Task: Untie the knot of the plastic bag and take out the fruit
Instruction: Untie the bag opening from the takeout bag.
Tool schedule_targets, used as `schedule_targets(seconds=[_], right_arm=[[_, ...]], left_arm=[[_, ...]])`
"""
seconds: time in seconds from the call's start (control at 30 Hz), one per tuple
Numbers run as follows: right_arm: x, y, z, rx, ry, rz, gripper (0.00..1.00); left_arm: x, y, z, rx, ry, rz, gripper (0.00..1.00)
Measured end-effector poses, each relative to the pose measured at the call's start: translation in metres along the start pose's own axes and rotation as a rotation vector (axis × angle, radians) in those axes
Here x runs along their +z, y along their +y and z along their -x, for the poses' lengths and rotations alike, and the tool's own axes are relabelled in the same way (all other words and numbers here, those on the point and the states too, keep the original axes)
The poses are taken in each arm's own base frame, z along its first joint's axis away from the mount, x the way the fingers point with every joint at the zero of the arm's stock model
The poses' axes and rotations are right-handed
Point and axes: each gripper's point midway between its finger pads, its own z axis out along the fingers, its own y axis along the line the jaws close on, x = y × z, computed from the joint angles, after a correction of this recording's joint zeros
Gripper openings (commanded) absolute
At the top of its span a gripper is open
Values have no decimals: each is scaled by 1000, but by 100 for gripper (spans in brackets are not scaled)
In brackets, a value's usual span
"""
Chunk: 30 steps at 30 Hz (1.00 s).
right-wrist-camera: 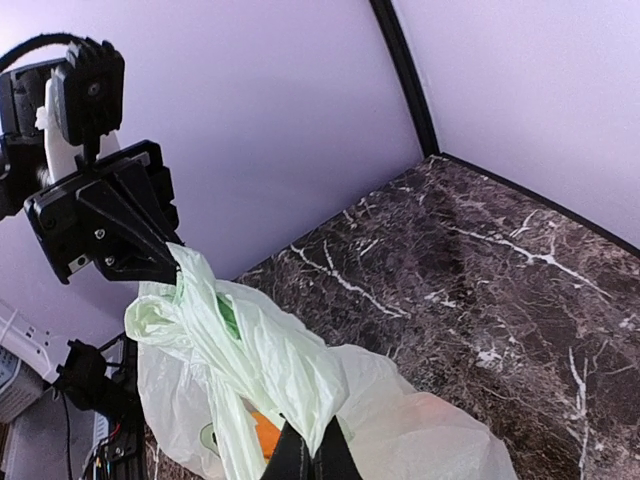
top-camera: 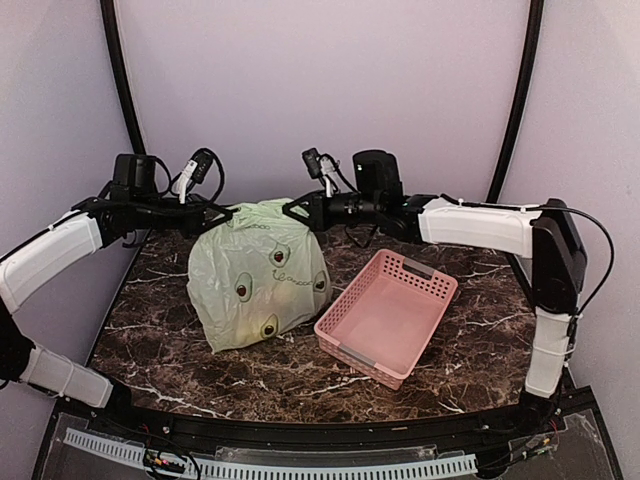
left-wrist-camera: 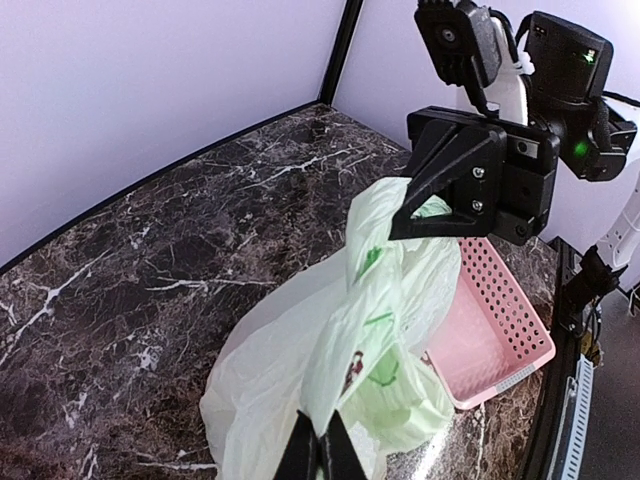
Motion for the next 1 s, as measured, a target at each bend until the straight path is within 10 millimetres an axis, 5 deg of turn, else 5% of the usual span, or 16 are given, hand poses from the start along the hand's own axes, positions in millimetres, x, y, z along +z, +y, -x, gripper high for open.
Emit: schedule_targets(seconds=[0.4, 0.7, 1.0], right_arm=[[-43, -6, 25, -4, -180, -157, 0], [-43, -21, -13, 81, -151, -188, 0], [-47, -32, -26, 102, -137, -235, 0]], left_arm=[[-12, 15, 32, -61, -92, 65, 1], [-7, 35, -5, -150, -31, 163, 4], [-38, 60, -22, -203, -21, 383, 13]])
